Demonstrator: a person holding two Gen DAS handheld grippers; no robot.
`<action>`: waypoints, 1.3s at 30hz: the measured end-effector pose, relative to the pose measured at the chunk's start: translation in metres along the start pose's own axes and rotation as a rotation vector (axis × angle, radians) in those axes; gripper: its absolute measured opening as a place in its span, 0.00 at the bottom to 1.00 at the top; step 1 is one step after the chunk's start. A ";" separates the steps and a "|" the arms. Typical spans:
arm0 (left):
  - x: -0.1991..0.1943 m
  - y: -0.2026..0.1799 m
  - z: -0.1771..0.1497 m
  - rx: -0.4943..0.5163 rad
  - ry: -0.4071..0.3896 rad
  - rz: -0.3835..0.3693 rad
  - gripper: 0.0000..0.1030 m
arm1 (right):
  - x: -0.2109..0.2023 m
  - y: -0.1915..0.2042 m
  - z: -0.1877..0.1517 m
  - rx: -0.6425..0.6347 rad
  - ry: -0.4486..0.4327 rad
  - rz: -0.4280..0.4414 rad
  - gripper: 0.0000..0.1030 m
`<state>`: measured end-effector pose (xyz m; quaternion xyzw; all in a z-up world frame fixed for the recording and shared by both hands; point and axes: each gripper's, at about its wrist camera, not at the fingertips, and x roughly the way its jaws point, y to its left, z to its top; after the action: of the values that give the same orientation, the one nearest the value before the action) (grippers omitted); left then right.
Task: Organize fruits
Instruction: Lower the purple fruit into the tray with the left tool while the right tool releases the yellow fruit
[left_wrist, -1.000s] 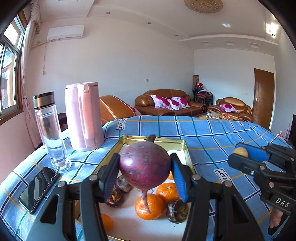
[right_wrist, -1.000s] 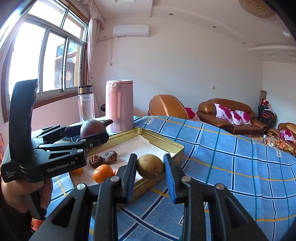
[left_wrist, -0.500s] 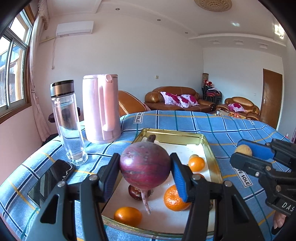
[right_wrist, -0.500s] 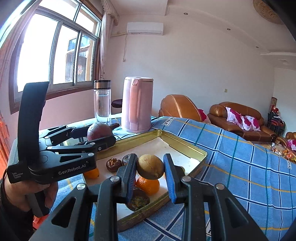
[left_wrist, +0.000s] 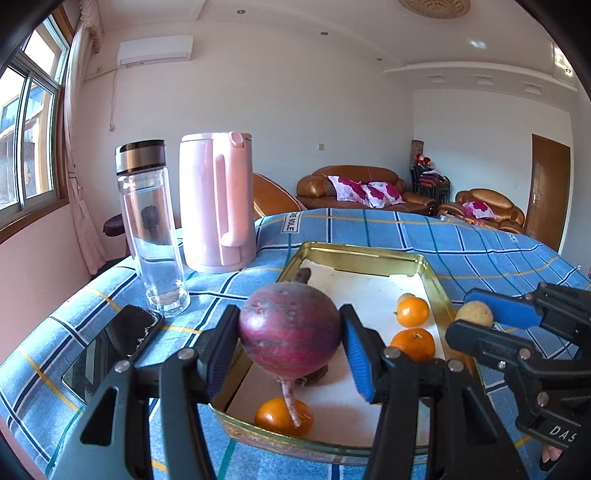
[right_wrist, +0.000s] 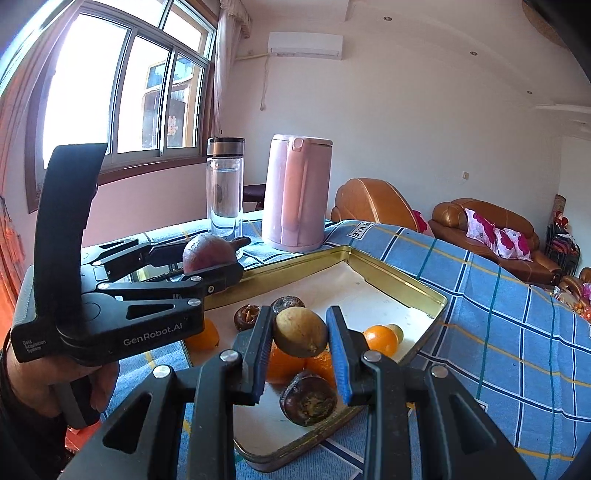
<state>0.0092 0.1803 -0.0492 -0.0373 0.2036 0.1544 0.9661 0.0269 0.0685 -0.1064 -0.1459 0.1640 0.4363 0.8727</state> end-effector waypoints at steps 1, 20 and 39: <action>0.001 0.001 0.000 0.001 0.002 0.000 0.55 | 0.001 0.001 0.000 -0.002 0.003 0.002 0.30; 0.007 0.008 -0.007 0.005 0.021 0.017 0.55 | 0.014 0.006 -0.008 0.004 0.038 0.021 0.30; 0.013 0.003 -0.018 0.035 0.062 0.011 0.55 | 0.024 0.009 -0.014 0.014 0.107 0.032 0.30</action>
<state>0.0128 0.1846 -0.0705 -0.0241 0.2364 0.1551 0.9589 0.0309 0.0859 -0.1300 -0.1604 0.2159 0.4404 0.8566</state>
